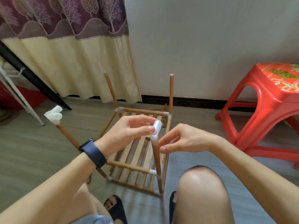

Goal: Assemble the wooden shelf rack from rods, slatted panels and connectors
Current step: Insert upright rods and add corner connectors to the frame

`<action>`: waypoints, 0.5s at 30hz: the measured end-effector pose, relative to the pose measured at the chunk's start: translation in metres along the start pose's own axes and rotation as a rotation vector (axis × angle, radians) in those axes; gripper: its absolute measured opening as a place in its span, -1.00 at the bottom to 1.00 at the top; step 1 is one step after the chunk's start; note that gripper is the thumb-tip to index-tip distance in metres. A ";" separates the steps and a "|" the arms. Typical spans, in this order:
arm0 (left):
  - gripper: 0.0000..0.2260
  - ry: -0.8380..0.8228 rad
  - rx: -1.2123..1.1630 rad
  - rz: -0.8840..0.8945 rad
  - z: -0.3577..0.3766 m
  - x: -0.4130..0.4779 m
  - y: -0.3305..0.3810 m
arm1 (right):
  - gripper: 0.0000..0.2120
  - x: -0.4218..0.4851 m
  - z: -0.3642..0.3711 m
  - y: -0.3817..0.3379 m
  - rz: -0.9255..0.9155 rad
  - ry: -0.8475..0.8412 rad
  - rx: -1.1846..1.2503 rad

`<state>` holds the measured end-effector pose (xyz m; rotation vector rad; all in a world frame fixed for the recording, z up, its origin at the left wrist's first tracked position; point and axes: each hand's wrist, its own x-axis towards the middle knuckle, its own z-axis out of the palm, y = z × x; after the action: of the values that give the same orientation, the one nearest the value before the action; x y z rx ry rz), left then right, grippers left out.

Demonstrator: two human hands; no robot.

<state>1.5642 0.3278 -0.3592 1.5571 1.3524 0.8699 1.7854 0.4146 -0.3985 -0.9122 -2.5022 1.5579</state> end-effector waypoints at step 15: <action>-0.66 0.211 0.191 -0.188 -0.115 -0.114 -0.027 | -0.33 0.112 0.068 0.078 0.209 -0.046 -0.957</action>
<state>1.4300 0.2358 -0.3368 1.4812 1.7472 0.8244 1.7048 0.4413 -0.5248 -1.2236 -3.2691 0.2930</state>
